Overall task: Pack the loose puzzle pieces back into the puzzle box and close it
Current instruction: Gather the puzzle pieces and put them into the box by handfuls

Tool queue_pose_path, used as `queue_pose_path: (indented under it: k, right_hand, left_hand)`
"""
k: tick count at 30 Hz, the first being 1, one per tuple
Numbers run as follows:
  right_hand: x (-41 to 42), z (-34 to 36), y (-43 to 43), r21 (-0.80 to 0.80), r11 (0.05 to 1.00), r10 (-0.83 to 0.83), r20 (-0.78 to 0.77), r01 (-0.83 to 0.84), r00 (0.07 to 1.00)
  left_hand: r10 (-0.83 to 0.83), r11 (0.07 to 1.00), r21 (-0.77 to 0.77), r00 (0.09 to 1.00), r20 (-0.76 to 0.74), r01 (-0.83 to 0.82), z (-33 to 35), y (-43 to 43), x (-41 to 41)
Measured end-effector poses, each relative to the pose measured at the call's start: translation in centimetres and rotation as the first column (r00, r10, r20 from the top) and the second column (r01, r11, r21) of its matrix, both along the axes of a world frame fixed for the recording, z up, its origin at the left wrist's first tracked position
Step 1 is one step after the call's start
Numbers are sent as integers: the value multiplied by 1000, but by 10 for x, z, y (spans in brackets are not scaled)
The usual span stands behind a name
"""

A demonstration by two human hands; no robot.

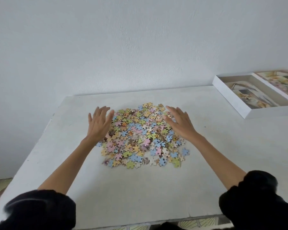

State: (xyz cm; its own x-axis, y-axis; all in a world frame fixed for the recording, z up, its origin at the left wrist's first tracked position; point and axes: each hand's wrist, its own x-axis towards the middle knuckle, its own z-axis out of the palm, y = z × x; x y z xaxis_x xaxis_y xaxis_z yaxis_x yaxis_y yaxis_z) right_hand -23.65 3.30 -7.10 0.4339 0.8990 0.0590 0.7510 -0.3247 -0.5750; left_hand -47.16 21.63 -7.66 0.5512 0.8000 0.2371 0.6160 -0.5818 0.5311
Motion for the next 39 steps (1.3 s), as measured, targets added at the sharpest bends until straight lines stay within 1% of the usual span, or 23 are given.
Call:
queue_pose_path:
  k: [2,4,6,8,10,12,14,16,18,21,25,29,32,34,37,39]
  right_hand:
    - [3,-2,5,-84,994,76,10,-75,997]
    - [2,-11,6,-143,983,121,37,-114,992]
    - [2,-22,3,-134,981,154,122,-138,980]
    - [3,-28,0,-102,980,184,161,-169,970]
    - [6,-30,-3,-78,975,219,134,-210,967]
    - [10,-28,-4,-34,975,224,76,-222,972]
    - [15,-22,0,17,983,185,-1,-185,983]
    - [24,-16,10,66,988,140,-28,-138,990]
    - [34,-11,26,50,989,143,-58,-140,988]
    - [48,-8,54,-56,984,166,-88,-172,982]
    - [49,-7,81,-143,972,175,-86,-186,981]
    - [40,-7,88,-191,941,282,-12,-279,959]
    - [34,-6,75,-172,937,320,66,-305,945]
    - [29,-3,55,-138,951,292,126,-275,948]
    - [11,-1,18,-61,963,266,104,-261,958]
    - [-3,-2,-6,-63,958,285,89,-280,955]
  left_hand:
    - [-125,990,-68,992,31,127,11,7,19]
    - [-263,954,-141,964,28,264,16,10,43]
    - [-358,918,-188,934,-16,349,17,10,69]
    - [-405,895,-218,914,-32,389,16,7,94]
    - [-418,883,-245,908,-28,399,13,6,112]
    - [-424,878,-259,905,-35,402,7,7,123]
    - [-439,877,-236,897,-46,418,3,8,127]
    - [-457,873,-207,889,-31,442,1,10,126]
    - [-471,867,-195,882,-22,458,0,12,122]
    - [-486,862,-171,874,-9,478,1,13,113]
    - [-462,878,-125,886,31,462,8,13,97]
    - [-452,886,-103,892,29,452,14,18,76]
    - [-439,896,-68,898,21,439,14,20,59]
    - [-437,899,-39,900,-5,436,11,21,48]
    - [-433,901,-9,901,-16,433,2,16,34]
    - [-439,898,10,899,-12,439,-3,7,30]
